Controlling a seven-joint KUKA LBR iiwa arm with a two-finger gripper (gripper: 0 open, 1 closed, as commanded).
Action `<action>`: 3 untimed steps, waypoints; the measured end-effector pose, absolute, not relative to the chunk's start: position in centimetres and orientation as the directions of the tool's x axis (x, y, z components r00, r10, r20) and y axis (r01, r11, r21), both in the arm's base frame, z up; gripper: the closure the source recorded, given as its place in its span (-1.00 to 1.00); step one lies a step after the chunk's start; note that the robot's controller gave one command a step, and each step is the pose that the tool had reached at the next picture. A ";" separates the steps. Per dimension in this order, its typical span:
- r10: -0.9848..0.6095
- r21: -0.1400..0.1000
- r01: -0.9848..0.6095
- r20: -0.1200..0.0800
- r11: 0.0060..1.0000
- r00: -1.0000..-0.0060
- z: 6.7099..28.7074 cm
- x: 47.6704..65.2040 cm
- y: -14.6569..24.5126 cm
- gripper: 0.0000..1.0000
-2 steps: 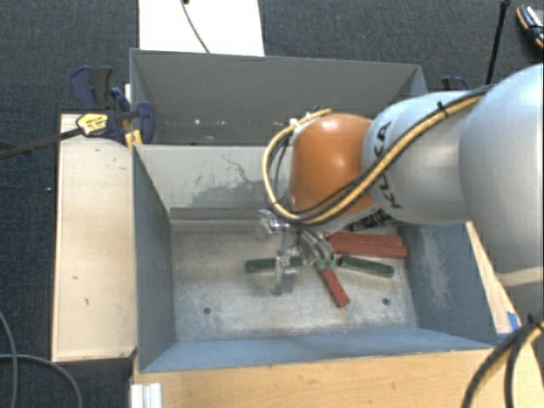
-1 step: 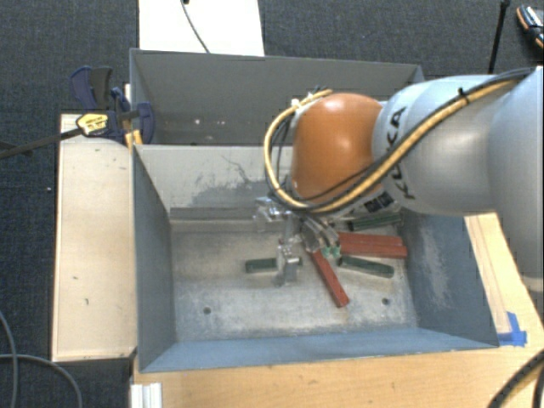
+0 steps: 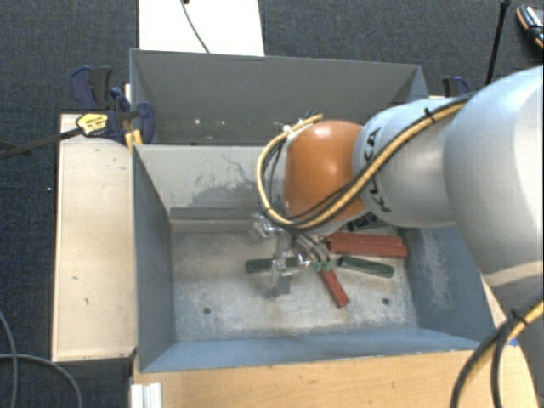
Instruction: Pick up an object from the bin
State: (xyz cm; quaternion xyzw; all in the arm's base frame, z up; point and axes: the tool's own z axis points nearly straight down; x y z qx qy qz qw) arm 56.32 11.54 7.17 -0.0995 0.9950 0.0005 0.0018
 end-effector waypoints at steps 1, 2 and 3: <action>-0.077 0.001 -0.077 -0.003 0.997 -0.997 7.1 58.1 9.6 1.00; -0.076 0.001 -0.076 -0.003 0.997 -0.997 7.1 58.1 9.6 1.00; -0.075 0.001 -0.075 -0.003 0.997 -0.997 7.3 58.0 9.6 1.00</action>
Offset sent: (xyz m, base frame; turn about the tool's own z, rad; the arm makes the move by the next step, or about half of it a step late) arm 0.0000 0.0000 0.0000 0.0000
